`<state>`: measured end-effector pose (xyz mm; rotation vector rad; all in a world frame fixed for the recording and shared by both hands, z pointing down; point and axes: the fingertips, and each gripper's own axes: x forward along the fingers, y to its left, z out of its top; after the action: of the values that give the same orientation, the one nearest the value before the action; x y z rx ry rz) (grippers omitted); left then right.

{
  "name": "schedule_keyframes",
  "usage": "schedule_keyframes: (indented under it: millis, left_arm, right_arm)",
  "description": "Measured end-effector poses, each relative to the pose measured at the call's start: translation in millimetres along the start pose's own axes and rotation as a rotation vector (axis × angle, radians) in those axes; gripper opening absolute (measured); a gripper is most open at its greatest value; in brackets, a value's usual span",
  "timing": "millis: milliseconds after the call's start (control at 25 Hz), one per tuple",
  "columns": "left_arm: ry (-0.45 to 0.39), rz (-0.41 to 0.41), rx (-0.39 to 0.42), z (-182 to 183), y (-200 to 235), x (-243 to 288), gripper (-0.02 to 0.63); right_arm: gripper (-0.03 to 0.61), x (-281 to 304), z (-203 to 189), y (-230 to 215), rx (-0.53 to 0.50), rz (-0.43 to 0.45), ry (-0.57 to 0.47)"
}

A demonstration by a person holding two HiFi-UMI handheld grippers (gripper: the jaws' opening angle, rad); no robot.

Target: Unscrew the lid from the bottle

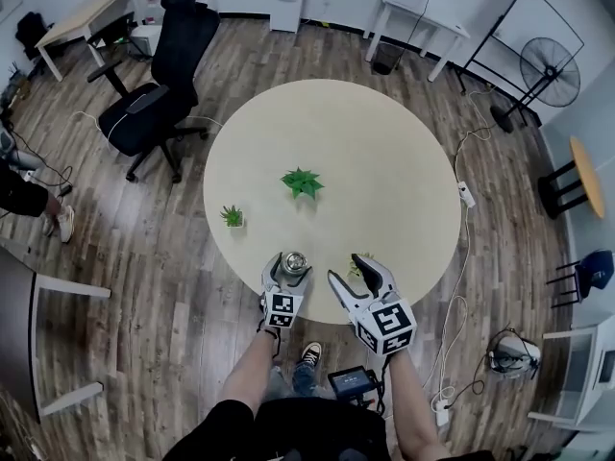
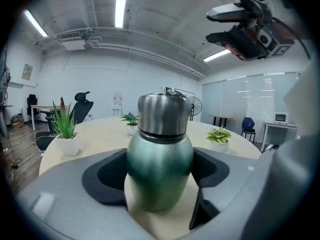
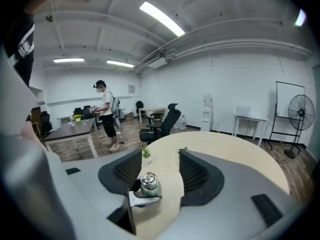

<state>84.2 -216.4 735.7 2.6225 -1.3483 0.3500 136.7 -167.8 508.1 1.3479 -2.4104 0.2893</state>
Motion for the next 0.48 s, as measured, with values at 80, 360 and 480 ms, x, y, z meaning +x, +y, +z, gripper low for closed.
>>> schedule_keyframes:
  millis: [80,360,480]
  left_arm:
    - [-0.002,-0.012,0.000,-1,-2,0,0.373]
    - [0.002,-0.036,-0.003,-3,-5,-1,0.374]
    - [-0.003,-0.049,-0.003,-4,-6,-1,0.374]
  right_arm:
    - [0.246,18,-7,14,-0.045,0.061,0.064]
    - [0.272,82,-44,36,-0.101,0.172,0.267]
    - [0.269,105,-67,42,-0.136,0.193,0.343]
